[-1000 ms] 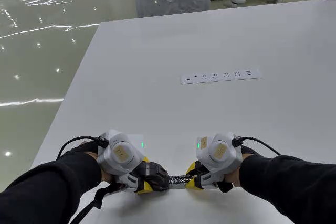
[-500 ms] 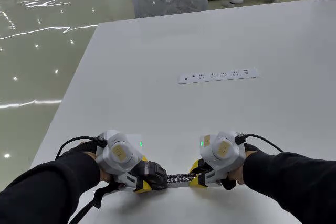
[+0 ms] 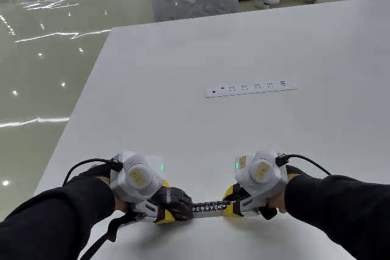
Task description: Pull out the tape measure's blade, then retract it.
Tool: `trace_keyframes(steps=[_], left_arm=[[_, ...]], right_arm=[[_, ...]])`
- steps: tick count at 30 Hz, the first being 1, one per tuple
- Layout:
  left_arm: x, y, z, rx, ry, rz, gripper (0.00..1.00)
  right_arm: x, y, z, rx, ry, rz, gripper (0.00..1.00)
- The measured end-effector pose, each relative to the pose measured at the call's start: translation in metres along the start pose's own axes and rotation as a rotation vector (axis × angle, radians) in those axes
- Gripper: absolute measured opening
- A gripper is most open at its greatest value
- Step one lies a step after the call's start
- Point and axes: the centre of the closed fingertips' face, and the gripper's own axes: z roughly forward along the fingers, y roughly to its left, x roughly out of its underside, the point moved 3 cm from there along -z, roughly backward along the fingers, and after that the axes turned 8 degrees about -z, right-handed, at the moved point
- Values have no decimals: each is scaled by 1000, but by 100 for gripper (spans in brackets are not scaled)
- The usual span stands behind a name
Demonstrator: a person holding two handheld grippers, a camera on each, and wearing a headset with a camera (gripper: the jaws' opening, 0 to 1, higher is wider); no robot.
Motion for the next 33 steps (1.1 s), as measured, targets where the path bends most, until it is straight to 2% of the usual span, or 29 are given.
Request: trace_keyframes(steps=[33], left_arm=[[0,0,1,0,-14,-6,31]], right_arm=[[13,0,-10,3,3,9,9]])
